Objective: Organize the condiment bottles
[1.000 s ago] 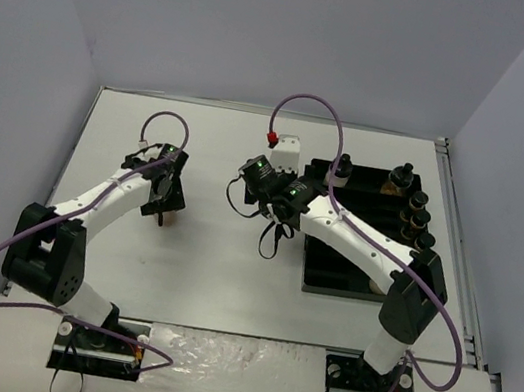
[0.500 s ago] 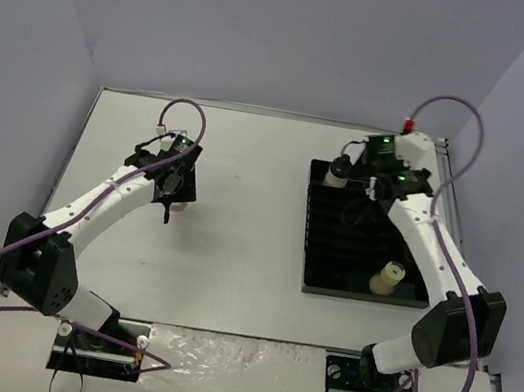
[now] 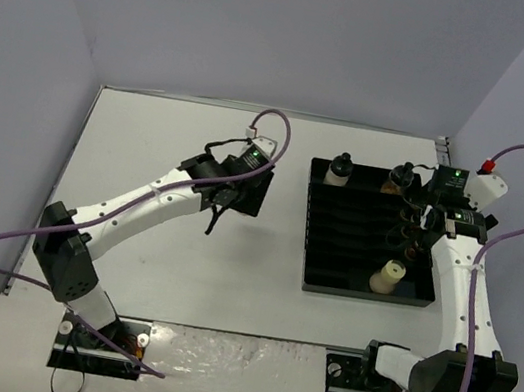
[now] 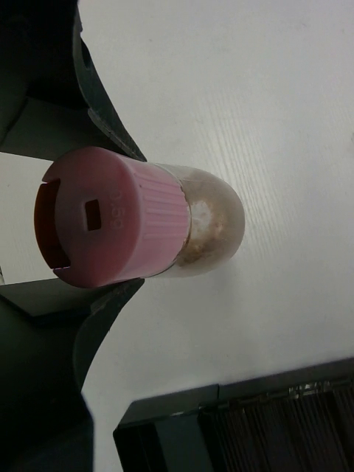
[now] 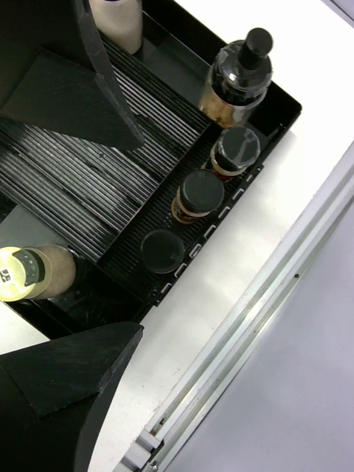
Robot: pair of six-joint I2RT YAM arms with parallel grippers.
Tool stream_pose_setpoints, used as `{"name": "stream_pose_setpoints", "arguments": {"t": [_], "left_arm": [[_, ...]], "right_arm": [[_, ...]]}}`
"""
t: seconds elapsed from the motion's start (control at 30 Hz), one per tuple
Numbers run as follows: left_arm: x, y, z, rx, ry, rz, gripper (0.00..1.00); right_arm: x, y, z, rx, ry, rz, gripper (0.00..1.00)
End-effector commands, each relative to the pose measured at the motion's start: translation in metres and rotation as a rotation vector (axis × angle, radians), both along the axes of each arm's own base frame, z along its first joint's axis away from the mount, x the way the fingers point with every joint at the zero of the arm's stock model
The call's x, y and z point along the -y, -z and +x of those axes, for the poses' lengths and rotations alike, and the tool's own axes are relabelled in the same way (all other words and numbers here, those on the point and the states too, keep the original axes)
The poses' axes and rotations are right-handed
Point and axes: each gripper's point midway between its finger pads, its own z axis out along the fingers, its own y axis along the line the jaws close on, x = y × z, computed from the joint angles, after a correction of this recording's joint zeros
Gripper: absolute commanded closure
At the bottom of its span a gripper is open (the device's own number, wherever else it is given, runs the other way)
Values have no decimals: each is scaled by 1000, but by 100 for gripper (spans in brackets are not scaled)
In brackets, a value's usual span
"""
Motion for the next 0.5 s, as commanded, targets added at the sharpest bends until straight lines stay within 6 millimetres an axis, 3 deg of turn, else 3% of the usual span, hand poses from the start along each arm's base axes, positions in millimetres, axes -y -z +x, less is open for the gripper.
{"name": "stream_pose_setpoints", "arguments": {"t": [0.0,0.47], "left_arm": [[48,-26,-4,59,153,-14,100],[167,-25,-63,61,508,-12,100]], "right_arm": [[-2,-2,-1,30,1,12,0],[-2,5,-7,21,9,15,0]]}}
